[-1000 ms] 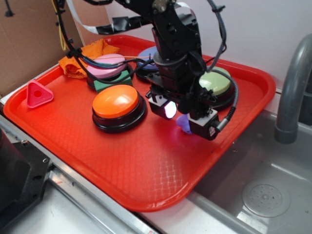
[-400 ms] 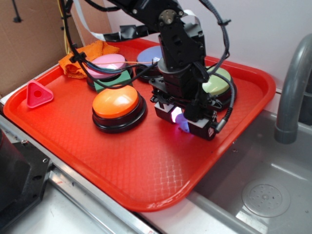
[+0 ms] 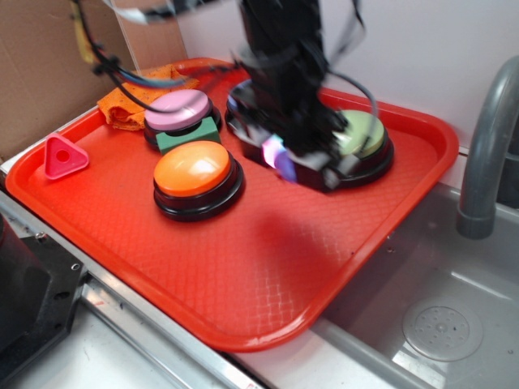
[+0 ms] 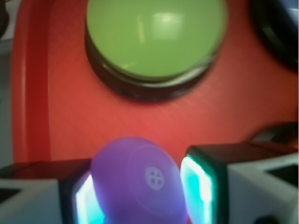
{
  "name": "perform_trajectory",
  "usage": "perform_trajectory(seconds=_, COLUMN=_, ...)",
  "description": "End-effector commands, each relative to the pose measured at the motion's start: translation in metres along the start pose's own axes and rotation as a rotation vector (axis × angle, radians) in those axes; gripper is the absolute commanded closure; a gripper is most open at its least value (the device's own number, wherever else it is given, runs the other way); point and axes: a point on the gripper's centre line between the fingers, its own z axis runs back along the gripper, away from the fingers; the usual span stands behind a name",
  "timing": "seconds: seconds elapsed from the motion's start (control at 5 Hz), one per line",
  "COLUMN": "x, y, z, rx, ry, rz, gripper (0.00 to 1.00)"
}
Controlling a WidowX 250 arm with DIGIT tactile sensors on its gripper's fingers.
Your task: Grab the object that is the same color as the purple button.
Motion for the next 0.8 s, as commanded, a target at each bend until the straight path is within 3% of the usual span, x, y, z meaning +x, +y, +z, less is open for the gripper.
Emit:
perform_trajectory(seconds=0.0, x=-0.024, y=0.055, z=0.071, rx=0.038, ry=-0.106, rz=0.104, gripper=1.0)
perform_trajectory(seconds=0.4, x=-0.048, y=0.107, z=0.082, rx=0.041, ry=-0.066, rz=0.202, gripper=1.0)
perform_trajectory(seconds=0.6, x=-0.054, y=0.119, z=0.081, rx=0.044, ry=-0.088, rz=0.289, gripper=1.0)
